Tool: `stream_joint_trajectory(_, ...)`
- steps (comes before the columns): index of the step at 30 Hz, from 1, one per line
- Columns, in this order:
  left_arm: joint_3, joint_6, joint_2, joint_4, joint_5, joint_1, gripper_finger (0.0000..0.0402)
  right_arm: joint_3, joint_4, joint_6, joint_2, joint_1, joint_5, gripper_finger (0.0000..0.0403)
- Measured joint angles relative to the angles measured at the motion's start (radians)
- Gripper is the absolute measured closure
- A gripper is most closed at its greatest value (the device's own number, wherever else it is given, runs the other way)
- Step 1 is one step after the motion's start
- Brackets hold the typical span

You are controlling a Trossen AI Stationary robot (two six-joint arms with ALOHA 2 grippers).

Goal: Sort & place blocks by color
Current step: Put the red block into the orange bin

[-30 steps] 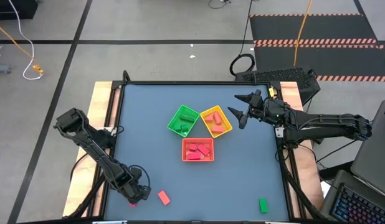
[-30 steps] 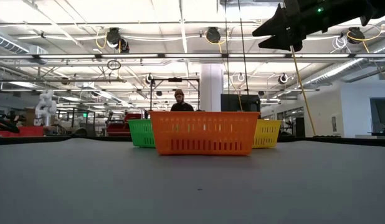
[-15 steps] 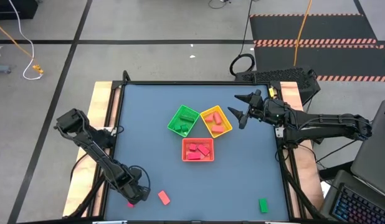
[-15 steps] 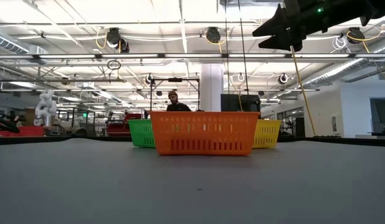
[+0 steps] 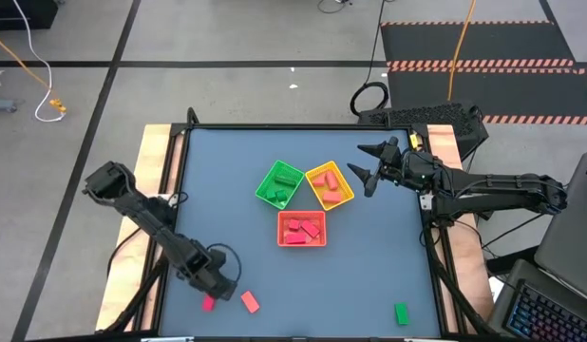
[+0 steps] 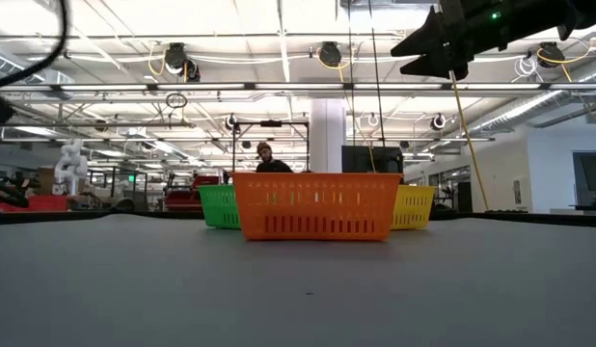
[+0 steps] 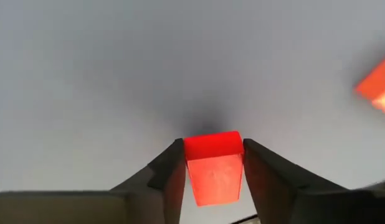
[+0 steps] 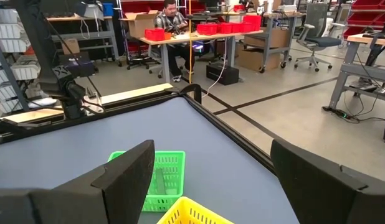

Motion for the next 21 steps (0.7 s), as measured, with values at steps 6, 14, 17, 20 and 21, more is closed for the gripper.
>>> stream_joint_trajectory(6,0.0,0.2,-0.062,-0.006,-0.069,0.146,0.0282,0.0,0.0,-0.003,0.0,0.0,0.0,0.009)
stream_joint_trajectory(14,0.0,0.46,-0.122,-0.013,-0.126,0.347,0.0258,0.0,0.0,-0.019,0.0,0.0,0.001,0.009)
stream_joint_trajectory(17,0.0,0.553,-0.141,0.002,-0.135,0.408,0.0264,0.0,-0.001,-0.023,0.0,0.0,0.002,0.009)
stream_joint_trajectory(20,0.0,0.636,-0.164,0.065,-0.177,0.467,0.0281,0.0,-0.001,-0.03,0.0,0.0,0.002,0.009)
stream_joint_trajectory(21,0.0,0.666,-0.173,0.097,-0.193,0.485,0.0282,0.0,-0.001,-0.03,0.0,0.0,0.002,0.009)
